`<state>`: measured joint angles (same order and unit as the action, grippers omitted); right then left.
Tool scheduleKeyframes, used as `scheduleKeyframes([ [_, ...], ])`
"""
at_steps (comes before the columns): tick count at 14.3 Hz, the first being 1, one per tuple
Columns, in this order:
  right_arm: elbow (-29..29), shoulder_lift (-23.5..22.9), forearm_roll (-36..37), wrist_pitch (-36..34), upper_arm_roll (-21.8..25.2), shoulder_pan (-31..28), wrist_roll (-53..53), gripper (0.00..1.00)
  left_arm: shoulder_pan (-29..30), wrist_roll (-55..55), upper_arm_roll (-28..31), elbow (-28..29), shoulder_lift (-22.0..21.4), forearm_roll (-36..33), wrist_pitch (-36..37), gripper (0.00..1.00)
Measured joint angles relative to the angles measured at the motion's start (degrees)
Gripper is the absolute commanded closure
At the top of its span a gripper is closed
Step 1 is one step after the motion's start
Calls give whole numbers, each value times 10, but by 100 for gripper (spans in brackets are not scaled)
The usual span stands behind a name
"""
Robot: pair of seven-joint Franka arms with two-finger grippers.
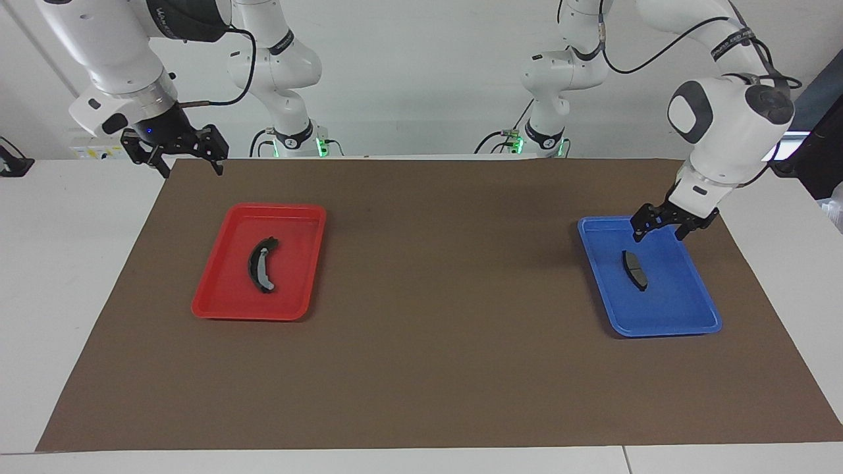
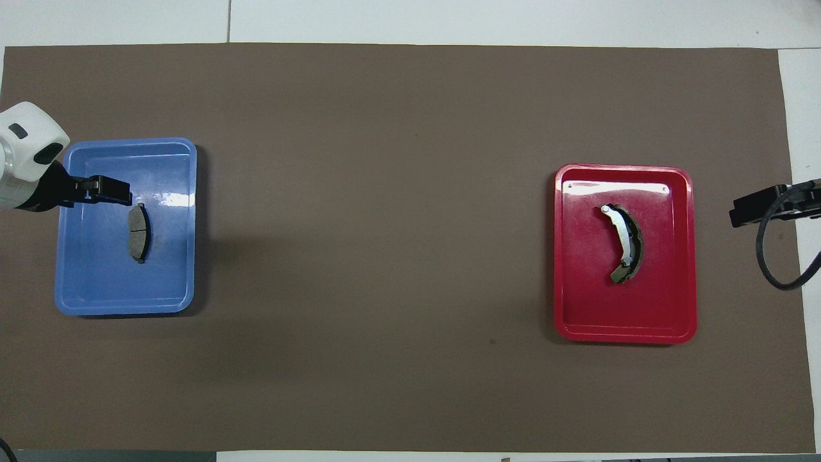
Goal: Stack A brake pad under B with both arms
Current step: 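Reach the left gripper into the blue tray and grasp the dark brake pad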
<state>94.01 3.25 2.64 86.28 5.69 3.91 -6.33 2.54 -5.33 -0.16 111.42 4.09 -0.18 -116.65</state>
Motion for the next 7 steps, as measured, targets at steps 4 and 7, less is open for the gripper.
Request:
scheduleKeyframes([
  [4, 0, 0, 0, 0, 0, 0, 0, 0, 17, -13, 1, 37, 43, 0, -77, 1],
  [7, 0, 0, 0, 0, 0, 0, 0, 0, 26, -15, 2, 53, 65, 0, -114, 1],
])
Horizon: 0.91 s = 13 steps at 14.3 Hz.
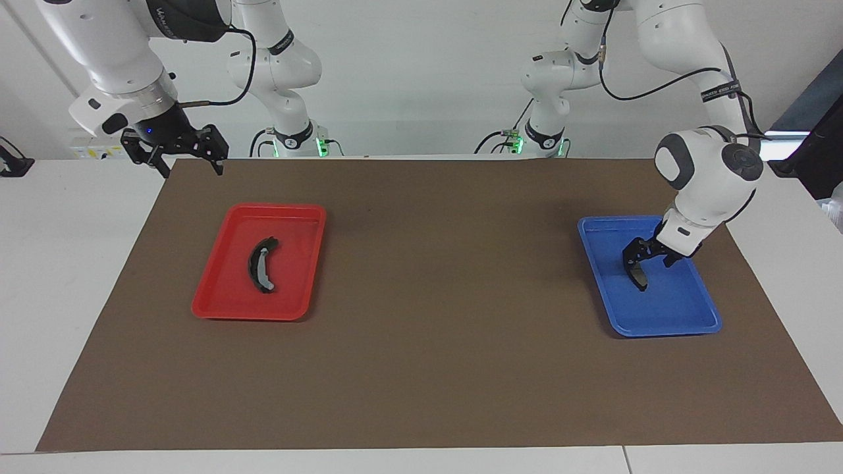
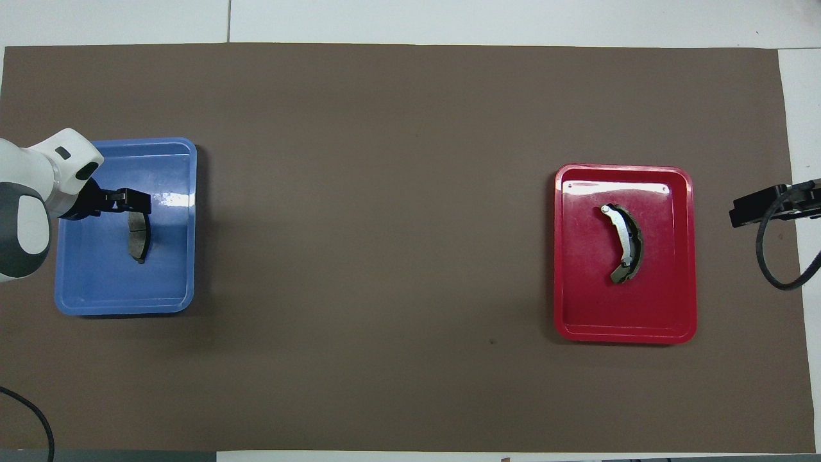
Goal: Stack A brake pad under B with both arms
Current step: 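Reach the left gripper into the blue tray and grasp the dark brake pad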
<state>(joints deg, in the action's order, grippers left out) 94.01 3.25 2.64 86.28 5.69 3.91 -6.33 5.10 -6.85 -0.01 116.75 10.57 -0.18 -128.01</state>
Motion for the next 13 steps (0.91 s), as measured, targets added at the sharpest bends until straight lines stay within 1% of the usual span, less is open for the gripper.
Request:
scheduleKeyframes([
  [3, 0, 0, 0, 0, 0, 0, 0, 0, 5, -1, 0, 33, 12, 0, -43, 2],
  [7, 0, 0, 0, 0, 0, 0, 0, 0, 5, -1, 0, 54, 17, 0, -55, 3],
  [8, 0, 0, 0, 0, 0, 0, 0, 0, 5, -1, 0, 58, 17, 0, -56, 5],
  [9, 0, 0, 0, 0, 0, 0, 0, 0, 5, -1, 0, 60, 17, 0, -56, 10],
  [12, 0, 0, 0, 0, 0, 0, 0, 0, 5, -1, 0, 67, 17, 0, -56, 27],
  [13, 0, 0, 0, 0, 0, 0, 0, 0, 5, -1, 0, 68, 17, 0, -56, 39],
])
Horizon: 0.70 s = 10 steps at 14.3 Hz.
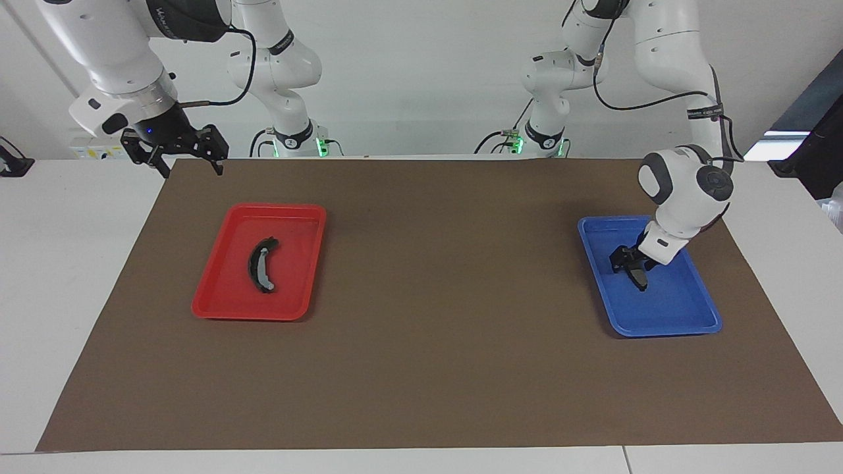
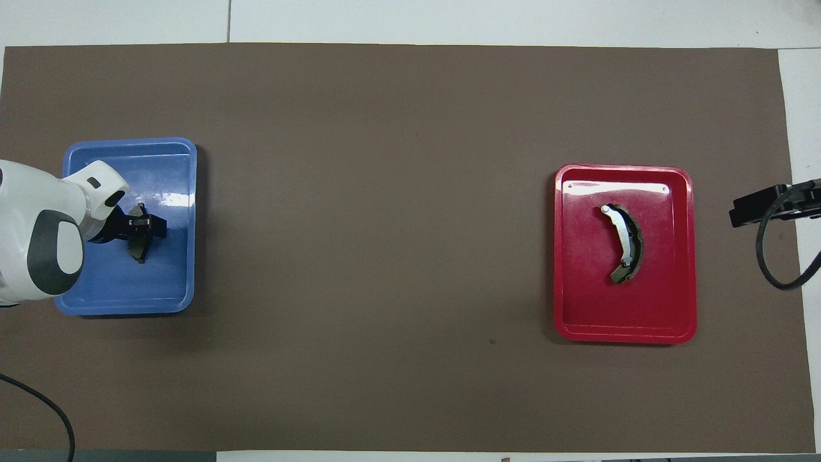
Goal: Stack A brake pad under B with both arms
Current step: 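Reach the left gripper into the blue tray and grasp the dark brake pad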
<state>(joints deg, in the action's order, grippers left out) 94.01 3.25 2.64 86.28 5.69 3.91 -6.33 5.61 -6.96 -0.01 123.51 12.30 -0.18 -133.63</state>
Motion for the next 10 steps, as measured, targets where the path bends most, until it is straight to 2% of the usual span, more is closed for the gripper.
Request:
scheduleKeyframes([
  [2, 0, 0, 0, 0, 0, 0, 0, 0, 0, 0, 0, 0, 0, 0, 3, 67],
  [3, 0, 0, 0, 0, 0, 0, 0, 0, 0, 0, 1, 0, -3, -2, 5, 85],
  [4, 0, 0, 0, 0, 0, 0, 0, 0, 0, 0, 2, 0, -5, -4, 8, 95],
  [5, 0, 0, 0, 0, 0, 0, 0, 0, 0, 0, 2, -1, -6, -7, 12, 99],
  [10, 0, 0, 0, 0, 0, 0, 0, 0, -1, -1, 2, -30, -7, -12, 52, 99],
])
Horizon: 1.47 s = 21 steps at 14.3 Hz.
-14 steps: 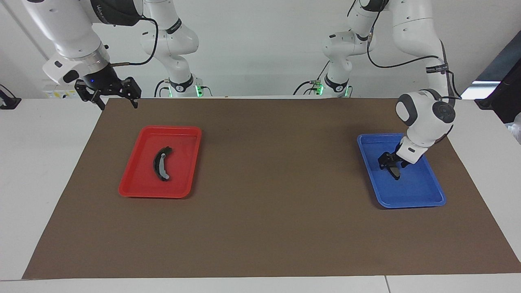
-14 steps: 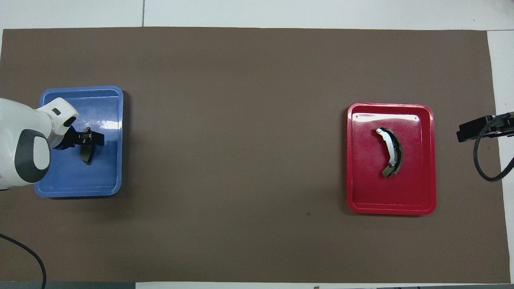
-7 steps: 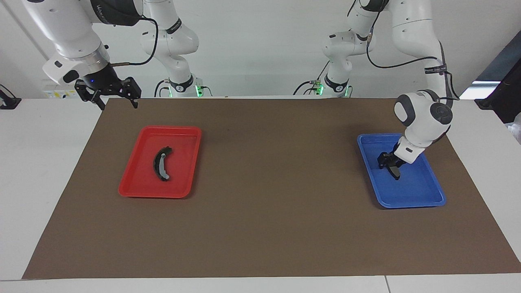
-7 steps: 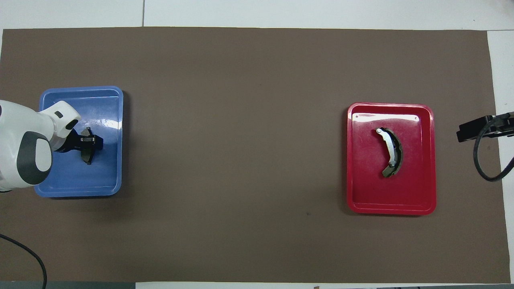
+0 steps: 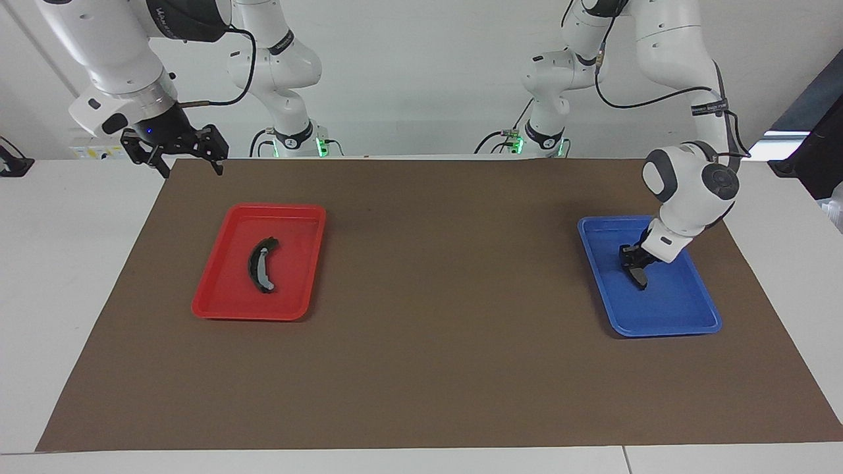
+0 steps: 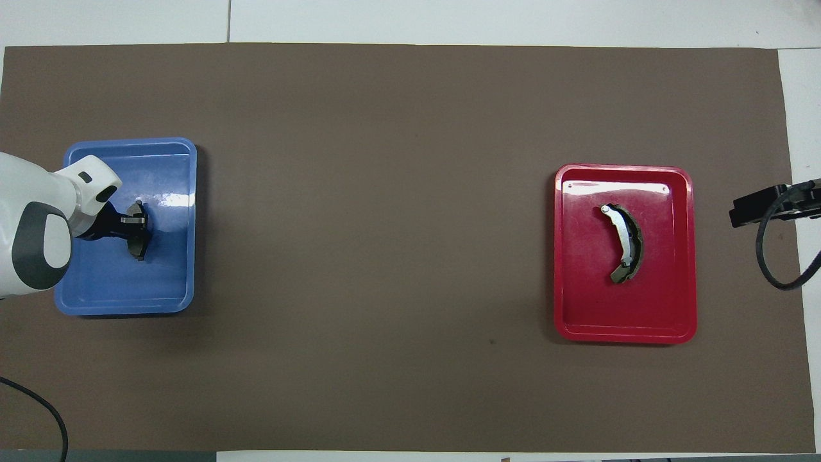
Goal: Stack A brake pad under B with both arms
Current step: 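Reach the left gripper into the blue tray and grasp the dark brake pad, then carry the dark brake pad to the table center and lower it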
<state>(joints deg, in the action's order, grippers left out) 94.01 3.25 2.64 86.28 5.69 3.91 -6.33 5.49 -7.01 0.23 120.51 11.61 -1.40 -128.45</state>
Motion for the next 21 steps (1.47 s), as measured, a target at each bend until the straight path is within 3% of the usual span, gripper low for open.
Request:
scheduleKeyframes([
  [5, 0, 0, 0, 0, 0, 0, 0, 0, -34, 15, -3, -71, -6, -11, 83, 99],
  [10, 0, 0, 0, 0, 0, 0, 0, 0, -156, 153, -7, -88, -9, -17, 100, 99],
  [15, 0, 0, 0, 0, 0, 0, 0, 0, -301, 268, -10, -81, -7, -18, 67, 99],
  [21, 0, 0, 0, 0, 0, 0, 0, 0, -386, 352, -11, -69, 29, -18, -4, 99],
])
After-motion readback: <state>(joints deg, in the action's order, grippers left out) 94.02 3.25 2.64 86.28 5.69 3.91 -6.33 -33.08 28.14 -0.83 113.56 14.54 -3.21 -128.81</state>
